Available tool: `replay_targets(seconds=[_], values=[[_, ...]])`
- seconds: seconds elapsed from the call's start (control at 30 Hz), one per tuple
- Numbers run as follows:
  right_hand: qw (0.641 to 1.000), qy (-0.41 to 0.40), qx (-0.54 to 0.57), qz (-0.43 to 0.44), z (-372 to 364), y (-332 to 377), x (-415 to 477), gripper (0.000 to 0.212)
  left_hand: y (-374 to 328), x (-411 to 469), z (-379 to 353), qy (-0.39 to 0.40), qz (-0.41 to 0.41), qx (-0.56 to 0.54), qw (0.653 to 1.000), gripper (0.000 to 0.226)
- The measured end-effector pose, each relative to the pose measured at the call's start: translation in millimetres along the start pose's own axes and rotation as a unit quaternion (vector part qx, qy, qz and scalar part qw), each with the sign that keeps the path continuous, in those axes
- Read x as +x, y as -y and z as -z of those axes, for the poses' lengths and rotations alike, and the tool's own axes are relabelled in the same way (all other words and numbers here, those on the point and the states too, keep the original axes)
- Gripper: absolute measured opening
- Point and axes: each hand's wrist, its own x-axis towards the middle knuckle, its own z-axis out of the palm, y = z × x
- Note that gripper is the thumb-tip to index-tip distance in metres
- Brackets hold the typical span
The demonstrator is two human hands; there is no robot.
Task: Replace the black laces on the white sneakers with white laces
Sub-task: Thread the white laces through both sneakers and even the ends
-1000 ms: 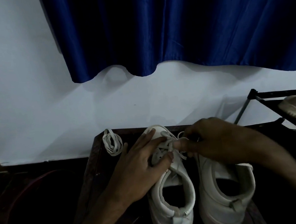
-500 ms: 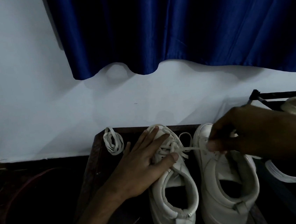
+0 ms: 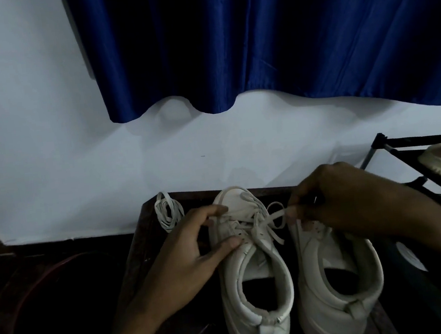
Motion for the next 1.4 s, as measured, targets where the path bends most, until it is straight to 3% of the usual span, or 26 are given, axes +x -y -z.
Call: replay_targets(seconds=[0.07,0.2,0.3,0.4,0.5,0.6,0.83,0.93,1.07,1.23,1.33,1.4], values=[[1.000,0.012,-0.001,-0.002,-7,2,3,0.017,-1,-7,4,0.001,-0.005,0.003,1.000,0.035],[1.000,0.007,-0.003,0.005,-7,2,1,0.020,-6,-7,1,-0.029,-0.023,-0.012,0.999,0.023],[0.999,0.039,0.005,0.000,-1,3,-2,0.020,-16,0,-2,-0.001,-0.036,-0.036,0.999,0.031],[0.996,0.086,0.003,0.011,-1,3,0,0.026,-19,5,-7,0.037,-0.075,0.010,0.996,0.036],[0.999,-0.004,0.031,-0.013,-8,-7,15,0.025,-18,3,-7,0.023,-0.073,0.012,0.997,0.032],[0.993,-0.112,0.000,-0.040,-22,-23,34,0.011,-16,0,-7,0.018,-0.065,-0.003,0.998,0.032],[0.990,-0.135,-0.026,-0.021,-31,-35,63,0.011,-16,-1,-10,0.014,-0.074,-0.017,0.997,0.031],[0.993,-0.112,-0.018,-0.007,-25,-33,78,0.008,-16,-1,-10,0.014,-0.078,-0.026,0.997,0.030],[0.997,-0.063,0.050,-0.015,-29,-25,103,0.027,-16,0,-10,0.013,-0.080,-0.031,0.996,0.031],[0.992,0.029,0.117,-0.034,-38,-21,118,0.032,-17,2,-10,0.019,-0.079,-0.026,0.996,0.031],[0.985,0.033,0.164,-0.052,-36,-25,117,0.028,-16,2,-10,0.019,-0.080,-0.029,0.996,0.030],[0.990,0.039,0.121,-0.062,-35,-31,115,0.016,-15,2,-10,0.019,-0.084,-0.021,0.996,0.031]])
